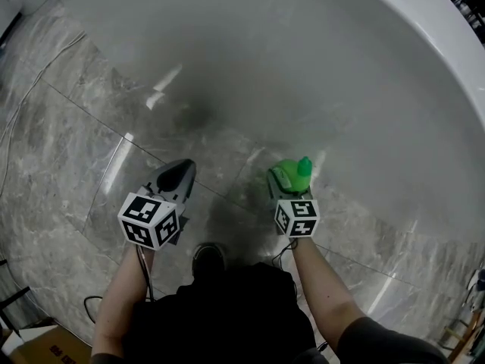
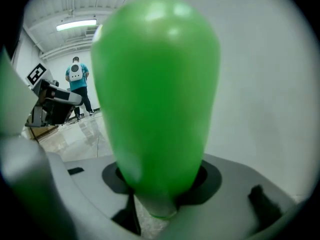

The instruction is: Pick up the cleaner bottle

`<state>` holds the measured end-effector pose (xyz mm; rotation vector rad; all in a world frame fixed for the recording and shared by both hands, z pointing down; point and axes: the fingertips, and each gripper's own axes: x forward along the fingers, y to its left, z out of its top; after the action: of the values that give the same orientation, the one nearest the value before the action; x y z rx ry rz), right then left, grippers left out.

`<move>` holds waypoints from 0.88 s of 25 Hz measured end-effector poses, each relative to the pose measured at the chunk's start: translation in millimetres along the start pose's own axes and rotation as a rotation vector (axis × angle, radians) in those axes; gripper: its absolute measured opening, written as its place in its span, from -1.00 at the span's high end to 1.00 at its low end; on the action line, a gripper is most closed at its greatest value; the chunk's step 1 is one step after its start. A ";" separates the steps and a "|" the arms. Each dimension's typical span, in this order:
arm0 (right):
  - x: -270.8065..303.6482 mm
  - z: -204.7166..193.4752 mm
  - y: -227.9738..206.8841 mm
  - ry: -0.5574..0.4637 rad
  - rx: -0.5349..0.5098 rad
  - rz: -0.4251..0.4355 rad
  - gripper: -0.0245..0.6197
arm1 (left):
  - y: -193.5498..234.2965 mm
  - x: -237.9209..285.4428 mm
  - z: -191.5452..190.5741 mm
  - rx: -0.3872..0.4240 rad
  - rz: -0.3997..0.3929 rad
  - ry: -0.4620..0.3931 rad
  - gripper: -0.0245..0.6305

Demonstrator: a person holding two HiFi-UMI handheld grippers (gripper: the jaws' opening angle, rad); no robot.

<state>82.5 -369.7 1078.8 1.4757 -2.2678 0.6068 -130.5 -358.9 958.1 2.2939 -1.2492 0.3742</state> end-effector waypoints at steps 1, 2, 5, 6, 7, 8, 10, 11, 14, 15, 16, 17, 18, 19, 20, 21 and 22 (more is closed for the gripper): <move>-0.2 0.7 -2.1 -0.004 0.025 0.010 0.30 | -0.9 -0.6 -0.6 0.000 -0.005 0.003 0.84; -0.6 0.9 -4.5 -0.009 0.058 0.019 0.30 | -1.5 -1.3 -1.6 0.003 -0.012 0.006 0.84; -2.3 0.9 -11.2 -0.034 0.210 0.054 0.31 | -1.6 -1.8 -4.1 0.016 -0.027 0.017 0.84; -2.4 1.7 -12.7 -0.046 0.266 0.068 0.31 | -0.4 -0.8 -3.6 0.020 -0.028 0.020 0.84; -2.5 2.6 -13.1 -0.056 0.313 0.081 0.32 | 0.9 0.3 -2.3 0.021 -0.027 0.024 0.84; -3.9 2.7 -12.3 -0.062 0.351 0.093 0.32 | 1.2 0.4 -0.8 0.023 -0.028 0.028 0.84; -12.3 1.1 -7.2 -0.072 0.427 0.113 0.32 | -3.6 -4.2 3.6 0.033 -0.041 0.035 0.84; -17.7 2.0 -3.7 -0.080 0.466 0.123 0.32 | -7.2 -8.2 7.9 0.045 -0.052 0.038 0.84; -34.1 18.5 9.3 -0.107 0.582 0.176 0.33 | -12.9 -23.0 26.4 0.061 -0.053 0.040 0.84; -41.0 27.0 14.8 -0.116 0.630 0.198 0.33 | -13.9 -28.8 31.8 0.052 -0.042 0.043 0.84; -49.0 35.9 20.6 -0.123 0.674 0.218 0.33 | -15.9 -35.6 36.5 0.042 -0.032 0.051 0.84; -57.5 45.0 27.0 -0.124 0.710 0.234 0.33 | -19.7 -43.3 40.6 0.041 -0.025 0.064 0.84; -66.4 54.6 34.6 -0.120 0.737 0.251 0.33 | -25.4 -51.9 44.6 0.049 -0.024 0.079 0.84; -75.8 65.4 43.1 -0.114 0.753 0.270 0.33 | -32.9 -61.4 48.5 0.062 -0.028 0.096 0.84; -86.1 77.3 51.9 -0.109 0.762 0.289 0.33 | -41.5 -71.3 52.2 0.075 -0.034 0.112 0.84; -97.2 90.2 60.5 -0.107 0.768 0.309 0.33 | -50.6 -81.5 56.1 0.085 -0.040 0.125 0.84; -109.2 103.7 68.9 -0.108 0.774 0.330 0.33 | -59.8 -91.9 60.7 0.089 -0.045 0.136 0.84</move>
<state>54.0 -317.5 924.3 1.4440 -2.5136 1.6856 -129.8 -300.1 847.5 2.3231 -1.1336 0.5698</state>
